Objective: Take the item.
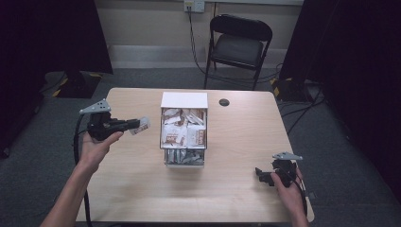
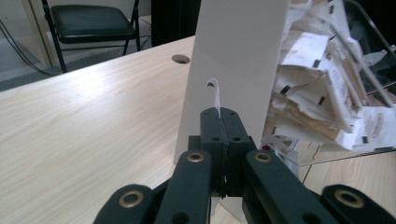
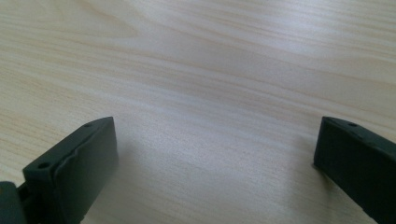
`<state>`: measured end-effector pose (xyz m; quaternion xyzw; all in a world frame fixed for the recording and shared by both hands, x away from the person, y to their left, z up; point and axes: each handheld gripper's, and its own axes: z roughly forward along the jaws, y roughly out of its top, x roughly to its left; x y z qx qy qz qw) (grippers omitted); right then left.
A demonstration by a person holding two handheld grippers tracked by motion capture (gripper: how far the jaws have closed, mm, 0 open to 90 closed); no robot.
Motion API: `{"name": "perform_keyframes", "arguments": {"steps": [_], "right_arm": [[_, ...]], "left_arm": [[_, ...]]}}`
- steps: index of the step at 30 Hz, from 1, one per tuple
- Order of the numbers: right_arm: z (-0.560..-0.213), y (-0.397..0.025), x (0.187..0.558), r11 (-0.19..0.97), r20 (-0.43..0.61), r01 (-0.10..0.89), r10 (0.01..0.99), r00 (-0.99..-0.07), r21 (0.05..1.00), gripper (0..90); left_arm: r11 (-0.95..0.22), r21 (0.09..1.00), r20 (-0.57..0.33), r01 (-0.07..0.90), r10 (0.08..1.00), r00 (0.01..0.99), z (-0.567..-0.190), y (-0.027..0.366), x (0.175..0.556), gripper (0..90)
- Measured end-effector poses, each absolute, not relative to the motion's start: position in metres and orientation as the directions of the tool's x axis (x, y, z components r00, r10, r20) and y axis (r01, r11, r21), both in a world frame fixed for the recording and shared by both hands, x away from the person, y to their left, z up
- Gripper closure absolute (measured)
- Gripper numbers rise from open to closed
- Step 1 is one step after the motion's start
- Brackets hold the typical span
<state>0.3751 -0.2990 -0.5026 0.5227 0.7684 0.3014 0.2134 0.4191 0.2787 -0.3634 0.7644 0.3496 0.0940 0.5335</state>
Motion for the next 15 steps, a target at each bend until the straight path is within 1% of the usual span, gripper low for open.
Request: {"name": "perform_keyframes", "arguments": {"steps": [8,15], "right_arm": [[-0.503,-0.299,0.375,0.272,-0.013,0.675,0.932,-0.362,0.686,0.0],[-0.503,-0.299,0.375,0.272,-0.013,0.675,0.932,-0.362,0.686,0.0]], "left_arm": [[-0.234,0.851,-0.229,0.471,0.641,0.733,-0.383,0.273,0.427,90.0],[-0.238,0.839,-0.235,0.490,0.654,0.719,-0.396,0.271,0.430,90.0]]}}
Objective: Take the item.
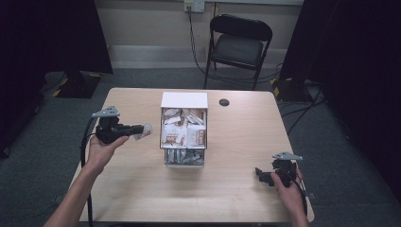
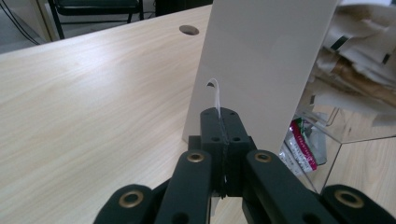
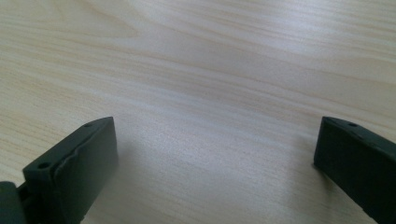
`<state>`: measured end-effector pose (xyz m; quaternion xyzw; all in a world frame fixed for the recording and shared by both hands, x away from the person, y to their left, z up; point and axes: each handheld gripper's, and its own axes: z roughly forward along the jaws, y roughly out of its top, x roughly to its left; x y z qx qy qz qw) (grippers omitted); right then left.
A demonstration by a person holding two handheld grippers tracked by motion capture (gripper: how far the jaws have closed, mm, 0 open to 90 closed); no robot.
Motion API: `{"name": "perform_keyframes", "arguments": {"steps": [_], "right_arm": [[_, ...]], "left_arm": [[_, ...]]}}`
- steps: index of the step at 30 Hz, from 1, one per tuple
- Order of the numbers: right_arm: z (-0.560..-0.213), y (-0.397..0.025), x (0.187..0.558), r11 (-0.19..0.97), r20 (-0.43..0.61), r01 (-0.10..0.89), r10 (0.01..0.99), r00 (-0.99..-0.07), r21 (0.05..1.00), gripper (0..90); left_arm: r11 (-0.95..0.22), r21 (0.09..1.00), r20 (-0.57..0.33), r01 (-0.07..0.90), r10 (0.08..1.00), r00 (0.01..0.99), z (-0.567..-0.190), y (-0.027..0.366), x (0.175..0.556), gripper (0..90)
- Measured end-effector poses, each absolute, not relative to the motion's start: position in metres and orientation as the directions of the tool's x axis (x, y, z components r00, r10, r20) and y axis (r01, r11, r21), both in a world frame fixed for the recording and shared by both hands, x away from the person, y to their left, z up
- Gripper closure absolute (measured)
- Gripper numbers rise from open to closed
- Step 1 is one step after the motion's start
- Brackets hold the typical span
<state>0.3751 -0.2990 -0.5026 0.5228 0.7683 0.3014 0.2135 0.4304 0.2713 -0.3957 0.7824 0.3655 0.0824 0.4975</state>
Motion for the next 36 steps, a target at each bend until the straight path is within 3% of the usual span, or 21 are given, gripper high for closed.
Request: {"name": "perform_keyframes", "arguments": {"steps": [36], "right_arm": [[-0.503,-0.299,0.375,0.272,-0.013,0.675,0.932,-0.362,0.686,0.0]], "left_arm": [[-0.361,0.719,-0.254,0.593,0.657,0.709,-0.465,0.248,0.449,90.0]]}}
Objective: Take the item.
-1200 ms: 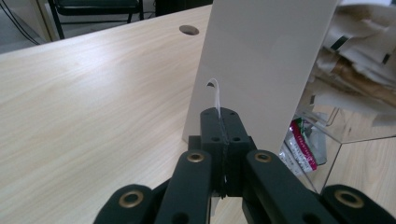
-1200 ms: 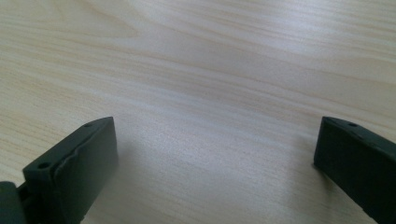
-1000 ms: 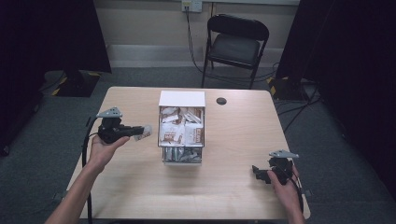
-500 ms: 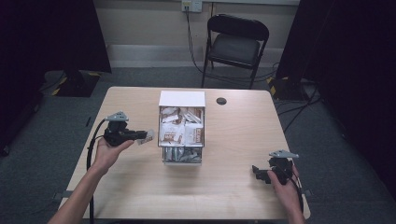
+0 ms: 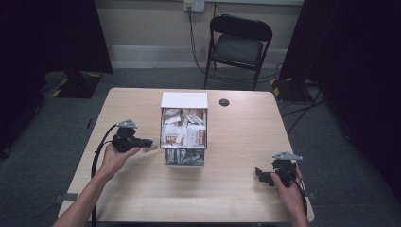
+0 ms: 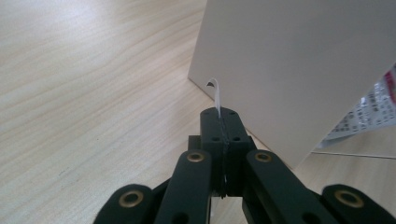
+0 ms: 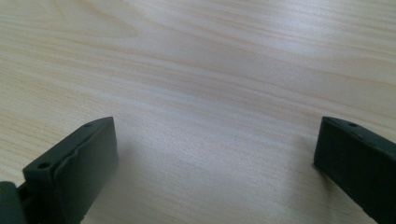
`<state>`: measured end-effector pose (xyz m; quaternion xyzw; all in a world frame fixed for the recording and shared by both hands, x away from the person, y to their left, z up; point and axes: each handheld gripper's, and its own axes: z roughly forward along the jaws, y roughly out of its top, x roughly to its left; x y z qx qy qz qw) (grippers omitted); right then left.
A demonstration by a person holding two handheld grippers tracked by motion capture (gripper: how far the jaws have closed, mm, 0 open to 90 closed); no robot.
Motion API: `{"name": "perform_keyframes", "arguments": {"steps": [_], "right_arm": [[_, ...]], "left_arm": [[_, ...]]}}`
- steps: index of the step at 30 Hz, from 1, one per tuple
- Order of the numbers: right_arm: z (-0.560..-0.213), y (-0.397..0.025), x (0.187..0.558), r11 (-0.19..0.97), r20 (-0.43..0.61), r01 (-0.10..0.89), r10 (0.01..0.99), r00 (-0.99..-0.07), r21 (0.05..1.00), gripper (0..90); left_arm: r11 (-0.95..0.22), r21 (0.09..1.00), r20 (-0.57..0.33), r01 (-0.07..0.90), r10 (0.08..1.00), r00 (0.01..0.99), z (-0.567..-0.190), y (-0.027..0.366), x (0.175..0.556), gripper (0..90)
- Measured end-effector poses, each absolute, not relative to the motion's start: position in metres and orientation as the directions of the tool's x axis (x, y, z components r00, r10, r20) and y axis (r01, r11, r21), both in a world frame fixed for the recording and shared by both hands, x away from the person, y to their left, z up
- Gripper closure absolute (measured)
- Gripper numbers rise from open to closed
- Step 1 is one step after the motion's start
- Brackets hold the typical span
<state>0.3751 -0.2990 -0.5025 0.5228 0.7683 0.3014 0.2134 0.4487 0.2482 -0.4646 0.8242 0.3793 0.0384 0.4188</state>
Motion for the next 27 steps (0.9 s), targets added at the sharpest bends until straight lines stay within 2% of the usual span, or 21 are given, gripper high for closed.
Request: {"name": "perform_keyframes", "arguments": {"steps": [16,21,24,27], "right_arm": [[-0.502,-0.299,0.375,0.272,-0.011,0.676,0.932,-0.363,0.685,0.0],[-0.502,-0.299,0.375,0.271,-0.011,0.676,0.932,-0.362,0.685,0.0],[-0.502,-0.299,0.375,0.271,-0.011,0.676,0.932,-0.362,0.685,0.0],[-0.502,-0.299,0.375,0.271,-0.011,0.676,0.932,-0.363,0.685,0.0]], "left_arm": [[-0.352,0.697,-0.256,0.625,0.691,0.676,-0.485,0.255,0.456,87.4],[-0.334,0.709,-0.257,0.621,0.697,0.669,-0.485,0.259,0.457,77.9],[-0.302,0.719,-0.256,0.626,0.723,0.642,-0.483,0.261,0.457,63.7],[-0.290,0.720,-0.259,0.631,0.731,0.632,-0.482,0.263,0.457,54.3]]}}
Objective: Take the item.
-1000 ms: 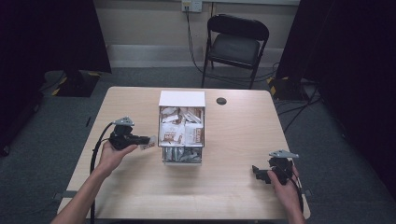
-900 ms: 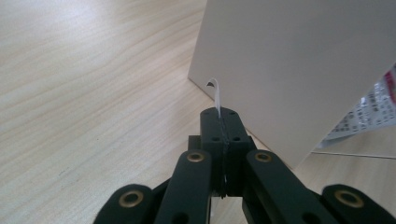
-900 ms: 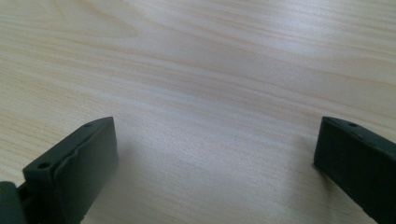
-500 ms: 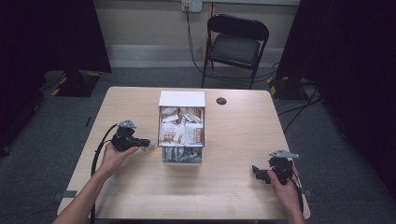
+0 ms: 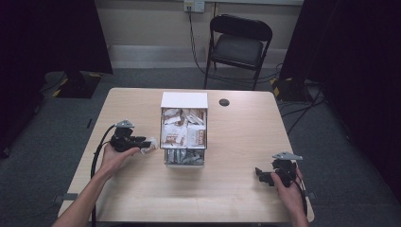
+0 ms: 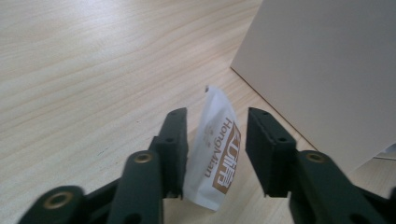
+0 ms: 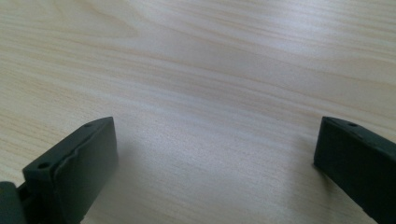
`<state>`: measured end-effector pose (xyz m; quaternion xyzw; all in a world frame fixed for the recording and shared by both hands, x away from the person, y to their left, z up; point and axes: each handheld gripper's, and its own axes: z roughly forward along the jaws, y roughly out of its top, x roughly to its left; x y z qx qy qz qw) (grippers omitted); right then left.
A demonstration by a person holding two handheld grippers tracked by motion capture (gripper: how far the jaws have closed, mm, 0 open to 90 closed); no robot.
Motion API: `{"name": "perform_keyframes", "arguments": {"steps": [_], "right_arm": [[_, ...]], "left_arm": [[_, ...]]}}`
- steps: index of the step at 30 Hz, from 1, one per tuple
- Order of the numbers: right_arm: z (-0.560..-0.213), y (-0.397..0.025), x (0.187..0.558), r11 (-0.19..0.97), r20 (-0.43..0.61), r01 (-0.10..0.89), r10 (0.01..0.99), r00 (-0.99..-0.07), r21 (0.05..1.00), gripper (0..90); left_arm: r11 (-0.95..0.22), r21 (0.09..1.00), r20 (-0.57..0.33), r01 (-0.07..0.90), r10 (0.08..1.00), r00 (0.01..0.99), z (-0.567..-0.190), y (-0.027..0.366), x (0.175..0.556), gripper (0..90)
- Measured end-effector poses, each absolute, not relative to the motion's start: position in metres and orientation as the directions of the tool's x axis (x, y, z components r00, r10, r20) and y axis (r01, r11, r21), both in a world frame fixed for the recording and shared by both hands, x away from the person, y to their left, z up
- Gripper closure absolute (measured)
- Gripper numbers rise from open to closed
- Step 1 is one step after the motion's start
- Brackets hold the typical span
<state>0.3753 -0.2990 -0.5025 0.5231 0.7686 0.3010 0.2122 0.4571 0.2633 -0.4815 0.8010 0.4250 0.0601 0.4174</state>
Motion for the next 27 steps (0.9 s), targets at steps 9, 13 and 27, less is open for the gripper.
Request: {"name": "perform_keyframes", "arguments": {"steps": [9,13,27], "right_arm": [[-0.502,-0.299,0.375,0.271,-0.011,0.676,0.932,-0.362,0.685,0.0],[-0.502,-0.299,0.375,0.271,-0.011,0.676,0.932,-0.362,0.685,0.0],[-0.503,-0.299,0.375,0.271,-0.013,0.675,0.932,-0.361,0.686,0.0]], "left_arm": [[-0.307,0.721,-0.236,0.621,0.734,0.637,-0.470,0.265,0.454,27.4],[-0.282,0.744,-0.220,0.605,0.753,0.620,-0.456,0.273,0.445,25.2],[-0.281,0.644,-0.169,0.712,0.855,0.491,-0.473,0.324,0.402,20.6]]}}
